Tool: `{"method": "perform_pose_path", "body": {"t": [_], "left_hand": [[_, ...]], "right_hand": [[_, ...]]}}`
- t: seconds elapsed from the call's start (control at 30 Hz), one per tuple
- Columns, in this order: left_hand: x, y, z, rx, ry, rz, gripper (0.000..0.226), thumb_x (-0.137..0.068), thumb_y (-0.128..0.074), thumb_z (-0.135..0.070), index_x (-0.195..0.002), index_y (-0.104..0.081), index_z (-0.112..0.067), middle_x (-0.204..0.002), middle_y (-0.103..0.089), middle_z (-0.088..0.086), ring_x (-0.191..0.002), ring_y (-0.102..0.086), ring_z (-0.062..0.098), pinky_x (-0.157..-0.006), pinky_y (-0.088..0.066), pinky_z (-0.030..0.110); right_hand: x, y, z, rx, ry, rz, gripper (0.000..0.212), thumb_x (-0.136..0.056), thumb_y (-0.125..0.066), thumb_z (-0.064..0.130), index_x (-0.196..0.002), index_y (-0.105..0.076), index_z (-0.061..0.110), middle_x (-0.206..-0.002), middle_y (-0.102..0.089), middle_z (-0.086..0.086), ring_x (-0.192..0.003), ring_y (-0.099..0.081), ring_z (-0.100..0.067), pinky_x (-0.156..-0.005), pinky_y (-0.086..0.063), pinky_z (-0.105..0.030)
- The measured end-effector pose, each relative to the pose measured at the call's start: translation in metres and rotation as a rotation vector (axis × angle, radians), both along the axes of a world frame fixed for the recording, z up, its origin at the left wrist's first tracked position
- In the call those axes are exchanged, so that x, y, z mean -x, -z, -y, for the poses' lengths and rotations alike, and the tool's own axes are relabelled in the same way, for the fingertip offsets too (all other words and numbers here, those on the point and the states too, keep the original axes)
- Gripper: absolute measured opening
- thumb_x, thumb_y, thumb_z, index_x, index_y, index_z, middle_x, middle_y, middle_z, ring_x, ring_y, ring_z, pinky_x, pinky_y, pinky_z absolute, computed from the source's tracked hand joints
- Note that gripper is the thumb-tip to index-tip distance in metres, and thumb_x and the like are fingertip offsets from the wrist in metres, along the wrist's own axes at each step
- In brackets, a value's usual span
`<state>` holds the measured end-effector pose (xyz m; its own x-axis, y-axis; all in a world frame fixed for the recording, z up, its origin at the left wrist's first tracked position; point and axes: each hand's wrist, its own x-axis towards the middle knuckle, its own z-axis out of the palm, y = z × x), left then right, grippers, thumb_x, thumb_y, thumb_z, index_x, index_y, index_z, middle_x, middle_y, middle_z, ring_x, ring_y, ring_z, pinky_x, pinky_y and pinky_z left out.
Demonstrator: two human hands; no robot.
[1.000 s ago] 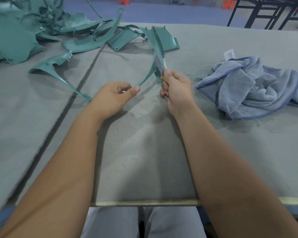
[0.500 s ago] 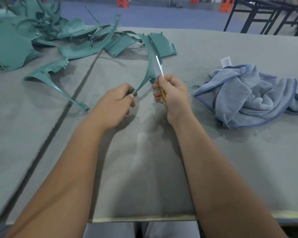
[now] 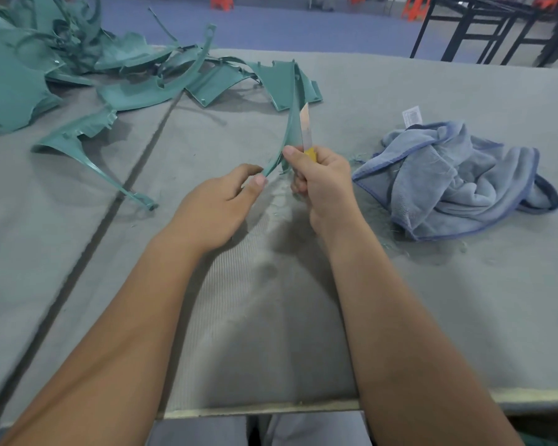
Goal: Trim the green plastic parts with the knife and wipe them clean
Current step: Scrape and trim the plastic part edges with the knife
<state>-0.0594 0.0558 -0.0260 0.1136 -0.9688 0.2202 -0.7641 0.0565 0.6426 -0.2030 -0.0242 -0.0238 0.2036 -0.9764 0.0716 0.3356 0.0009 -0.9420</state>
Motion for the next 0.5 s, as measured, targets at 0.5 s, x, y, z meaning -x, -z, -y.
{"method": "perform_pose_path", "body": {"t": [0.5], "left_hand": [[-0.005,0.004,0.008,0.138,-0.121,0.084,0.017,-0.097,-0.05,-0.042,-0.092,-0.058,-0.028,-0.068,-0.056,-0.008,-0.064,-0.053,0.011,-0.055,-0.037,0.032]], "right_hand": [[0.008,-0.003,0.0,0.027,-0.029,-0.073,0.018,-0.083,-0.073,0.015,-0.087,-0.058,0.007,-0.053,-0.039,0.004,-0.046,-0.03,-0.01,-0.049,-0.028,-0.024]]}}
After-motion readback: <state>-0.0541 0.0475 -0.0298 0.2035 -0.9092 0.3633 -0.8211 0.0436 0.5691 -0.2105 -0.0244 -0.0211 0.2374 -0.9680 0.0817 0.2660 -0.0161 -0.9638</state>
